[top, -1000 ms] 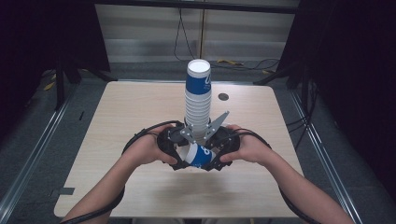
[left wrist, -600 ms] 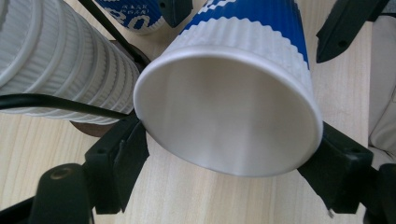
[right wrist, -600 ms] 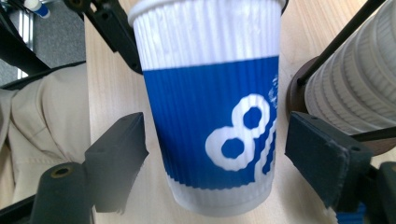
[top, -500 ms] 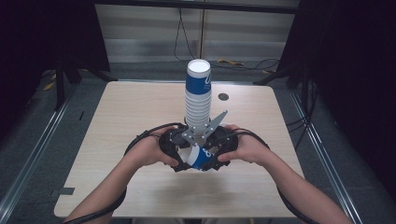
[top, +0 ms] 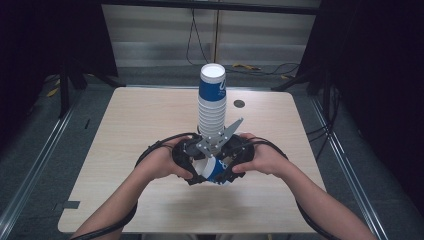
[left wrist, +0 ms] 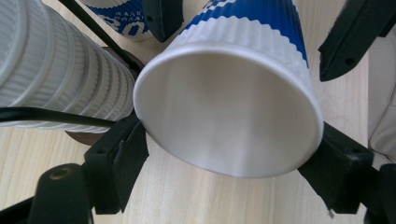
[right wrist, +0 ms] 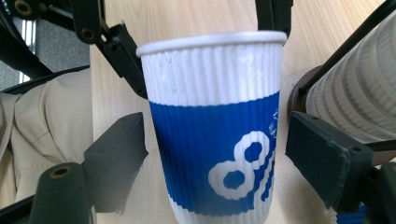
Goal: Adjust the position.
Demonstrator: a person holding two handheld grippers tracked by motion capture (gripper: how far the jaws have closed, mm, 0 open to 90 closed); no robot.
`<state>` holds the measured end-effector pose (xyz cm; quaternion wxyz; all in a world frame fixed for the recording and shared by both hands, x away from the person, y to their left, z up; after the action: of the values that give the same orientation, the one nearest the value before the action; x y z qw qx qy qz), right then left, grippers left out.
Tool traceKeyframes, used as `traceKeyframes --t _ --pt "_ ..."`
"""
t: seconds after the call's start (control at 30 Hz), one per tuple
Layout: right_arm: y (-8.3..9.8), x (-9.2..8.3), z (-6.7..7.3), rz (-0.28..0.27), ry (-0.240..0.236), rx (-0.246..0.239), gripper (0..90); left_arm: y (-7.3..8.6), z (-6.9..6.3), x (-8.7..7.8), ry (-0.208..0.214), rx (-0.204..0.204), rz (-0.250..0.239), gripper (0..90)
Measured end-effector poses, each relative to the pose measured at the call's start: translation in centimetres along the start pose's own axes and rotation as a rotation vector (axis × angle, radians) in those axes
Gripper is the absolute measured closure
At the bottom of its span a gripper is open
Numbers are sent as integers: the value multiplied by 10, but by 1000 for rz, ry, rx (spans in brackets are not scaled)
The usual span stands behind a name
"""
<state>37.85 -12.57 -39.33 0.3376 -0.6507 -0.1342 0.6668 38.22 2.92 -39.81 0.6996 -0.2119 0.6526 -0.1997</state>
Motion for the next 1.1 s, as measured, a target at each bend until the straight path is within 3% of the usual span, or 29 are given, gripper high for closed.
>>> traceKeyframes --t 0.37,0.47,0.5,0.53,0.7,0.87,1.0,1.1 --pt "1 2 0 -15 10 2 241 -1 0 3 4 -13 -26 204" --pt "2 2 1 -27 12 0 250 0 -1 2 15 -49 -54 205" --pt "3 3 2 -32 5 5 249 0 0 1 9 -26 -38 205" --pt "3 4 2 -37 7 8 246 0 -2 3 14 -68 -71 205" --pt "6 6 0 -39 24 -19 263 -1 -1 2 19 -57 -76 210" --pt "9 5 1 -55 18 -26 263 4 -1 1 -3 -48 -107 198" --pt "15 1 -1 -73 30 -24 260 13 -1 -2 -1 -59 -72 217" --pt "20 0 -2 -94 37 -17 257 19 0 -3 4 -81 -94 216"
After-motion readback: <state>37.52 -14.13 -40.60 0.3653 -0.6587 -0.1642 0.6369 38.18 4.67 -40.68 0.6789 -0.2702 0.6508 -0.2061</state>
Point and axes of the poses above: each handheld gripper's, and its own axes: x roughly forward along the jaws, y roughly out of its underside, z roughly to its left, the point moved 2 cm from there along x, roughly forward along the jaws, and after that the axes turned 6 degrees about -z, right-handed, at the moved point
